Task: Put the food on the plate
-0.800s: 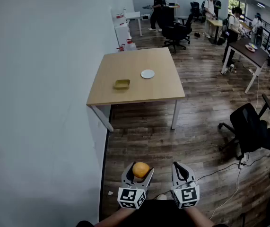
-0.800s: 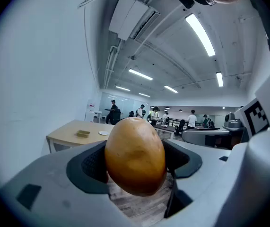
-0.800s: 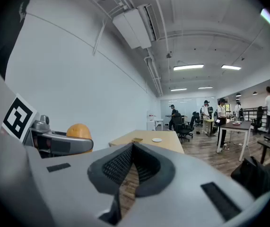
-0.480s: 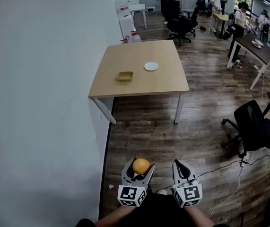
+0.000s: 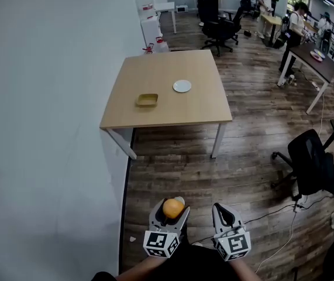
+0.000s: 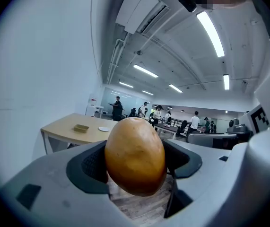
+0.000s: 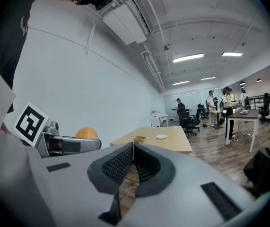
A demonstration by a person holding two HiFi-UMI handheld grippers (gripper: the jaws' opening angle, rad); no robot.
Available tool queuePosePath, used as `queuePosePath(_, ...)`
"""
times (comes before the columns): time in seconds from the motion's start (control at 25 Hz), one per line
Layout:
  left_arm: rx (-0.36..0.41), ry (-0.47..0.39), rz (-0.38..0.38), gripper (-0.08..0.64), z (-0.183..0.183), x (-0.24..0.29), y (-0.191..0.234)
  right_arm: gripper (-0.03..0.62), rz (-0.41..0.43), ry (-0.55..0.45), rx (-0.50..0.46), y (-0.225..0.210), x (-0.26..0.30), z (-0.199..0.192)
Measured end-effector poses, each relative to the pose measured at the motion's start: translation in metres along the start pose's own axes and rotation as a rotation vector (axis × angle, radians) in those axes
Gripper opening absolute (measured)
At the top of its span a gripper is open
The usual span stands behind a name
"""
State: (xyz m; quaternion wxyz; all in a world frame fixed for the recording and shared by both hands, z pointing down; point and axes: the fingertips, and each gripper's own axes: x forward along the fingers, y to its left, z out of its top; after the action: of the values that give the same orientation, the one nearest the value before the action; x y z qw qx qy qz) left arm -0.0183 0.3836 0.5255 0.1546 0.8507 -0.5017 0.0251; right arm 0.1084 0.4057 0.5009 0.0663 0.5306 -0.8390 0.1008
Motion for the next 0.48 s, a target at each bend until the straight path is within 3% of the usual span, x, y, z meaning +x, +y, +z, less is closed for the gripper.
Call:
queuePosePath(0.28,-0.009,0.020,-0.030,0.328,0.015,0.086,0.050,0.061,-0.032,0.061,-0.024,-0.038,0.092,0.011)
queuePosePath(0.48,-0.016,0.050,-0.039,0.327,0.037,0.141,0.099,0.060,-0.007,0.092,-0.020,-0.051,0.173,0.035)
